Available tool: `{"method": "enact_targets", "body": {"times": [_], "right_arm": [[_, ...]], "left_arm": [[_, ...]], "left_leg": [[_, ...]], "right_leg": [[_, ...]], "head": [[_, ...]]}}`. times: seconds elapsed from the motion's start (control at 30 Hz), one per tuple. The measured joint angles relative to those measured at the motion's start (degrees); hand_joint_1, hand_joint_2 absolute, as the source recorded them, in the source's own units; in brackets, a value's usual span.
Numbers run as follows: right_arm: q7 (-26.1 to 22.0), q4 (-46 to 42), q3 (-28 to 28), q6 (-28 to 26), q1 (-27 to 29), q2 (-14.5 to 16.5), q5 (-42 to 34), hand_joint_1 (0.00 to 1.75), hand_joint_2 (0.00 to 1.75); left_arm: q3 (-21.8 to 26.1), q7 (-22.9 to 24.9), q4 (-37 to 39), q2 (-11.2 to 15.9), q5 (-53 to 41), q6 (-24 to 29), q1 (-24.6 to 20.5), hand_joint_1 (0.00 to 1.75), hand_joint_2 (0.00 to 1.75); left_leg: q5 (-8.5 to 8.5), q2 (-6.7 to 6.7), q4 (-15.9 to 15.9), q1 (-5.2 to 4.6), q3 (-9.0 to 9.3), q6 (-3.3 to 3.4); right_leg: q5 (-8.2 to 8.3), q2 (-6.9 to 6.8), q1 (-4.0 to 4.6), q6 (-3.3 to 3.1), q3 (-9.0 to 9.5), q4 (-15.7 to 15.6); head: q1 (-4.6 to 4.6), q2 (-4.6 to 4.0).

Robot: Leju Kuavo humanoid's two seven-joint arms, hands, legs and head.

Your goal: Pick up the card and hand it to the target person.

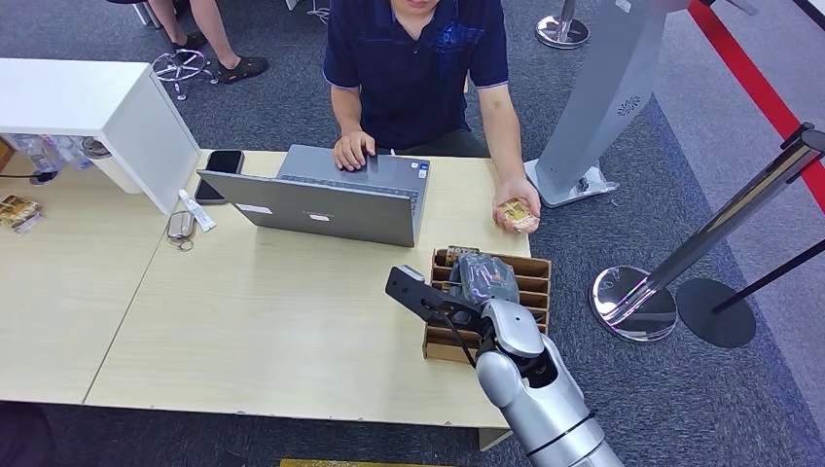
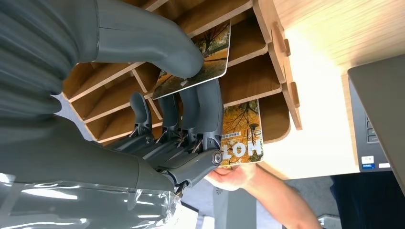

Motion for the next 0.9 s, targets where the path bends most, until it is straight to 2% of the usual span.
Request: {"method": "enact_targets", "body": {"times": [0.23,0.37,0.9], "right_arm": [[0.0,0.0,0.0,0.2,0.0,0.3,0.0,1.37,1.75],[0.0,0.0,0.0,0.5,0.0,0.4,0.0,1.64,1.75],[0.4,-3.2,0.0,1.8,0.0,0.2,-0.3,1.47,1.75]], "left_arm": [[0.0,0.0,0.0,0.0,-0.1,0.0,0.0,0.00,0.00],[0.0,0.0,0.0,0.0,-0.1,0.0,0.0,0.00,0.00],[0.1,0.6,0.1,0.0,-0.1,0.1,0.0,0.00,0.00]], "left_leg": [[0.00,0.00,0.0,0.00,0.00,0.00],[0.00,0.00,0.0,0.00,0.00,0.00],[0.00,0.00,0.0,0.00,0.01,0.00]], "right_leg": [[0.00,0.00,0.00,0.00,0.00,0.0],[0.00,0.00,0.00,0.00,0.00,0.0],[0.00,0.00,0.00,0.00,-0.01,0.0]], "head": [[0.00,0.00],[0.00,0.00],[0.00,0.00]]}}
